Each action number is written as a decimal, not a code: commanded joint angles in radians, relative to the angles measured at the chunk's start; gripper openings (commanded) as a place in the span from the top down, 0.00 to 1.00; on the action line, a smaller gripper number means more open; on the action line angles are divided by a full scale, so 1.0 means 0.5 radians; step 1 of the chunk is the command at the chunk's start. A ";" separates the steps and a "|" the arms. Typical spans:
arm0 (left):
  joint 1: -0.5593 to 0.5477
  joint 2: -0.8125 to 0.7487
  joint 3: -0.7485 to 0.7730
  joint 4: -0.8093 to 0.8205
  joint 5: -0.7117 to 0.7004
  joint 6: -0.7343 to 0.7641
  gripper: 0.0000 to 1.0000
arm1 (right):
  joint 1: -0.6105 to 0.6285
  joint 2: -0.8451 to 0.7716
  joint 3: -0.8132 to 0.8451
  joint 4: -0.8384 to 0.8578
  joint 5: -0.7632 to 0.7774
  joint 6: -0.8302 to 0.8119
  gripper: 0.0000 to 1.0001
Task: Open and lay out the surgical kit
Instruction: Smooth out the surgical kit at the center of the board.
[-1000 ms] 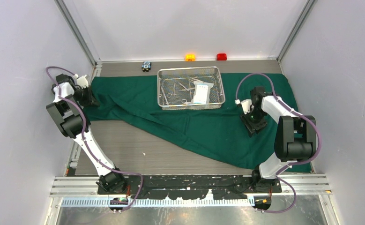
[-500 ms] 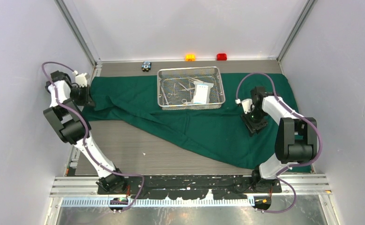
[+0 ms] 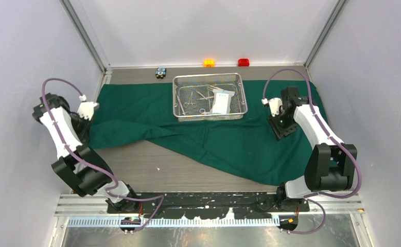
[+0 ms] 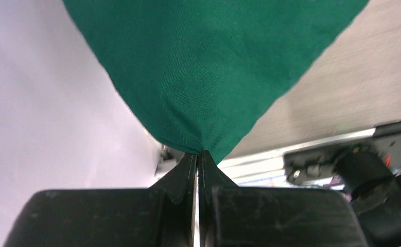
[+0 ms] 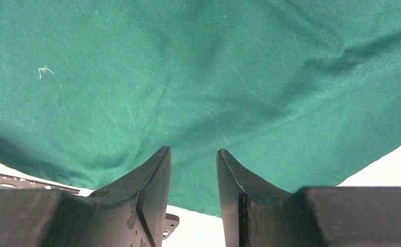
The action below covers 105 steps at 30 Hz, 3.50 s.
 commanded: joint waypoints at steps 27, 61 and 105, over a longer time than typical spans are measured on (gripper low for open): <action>0.714 -0.096 -0.156 -0.246 -0.762 1.011 1.00 | 0.095 -0.310 -0.070 -0.095 -0.057 -0.240 0.56; -0.022 -0.016 -0.341 0.338 0.179 0.142 0.26 | 0.137 -0.203 -0.452 0.112 -0.262 -0.358 0.57; -1.012 0.933 0.341 1.217 -0.197 -1.049 0.26 | 1.928 0.381 -0.462 -0.072 -0.405 -0.755 0.82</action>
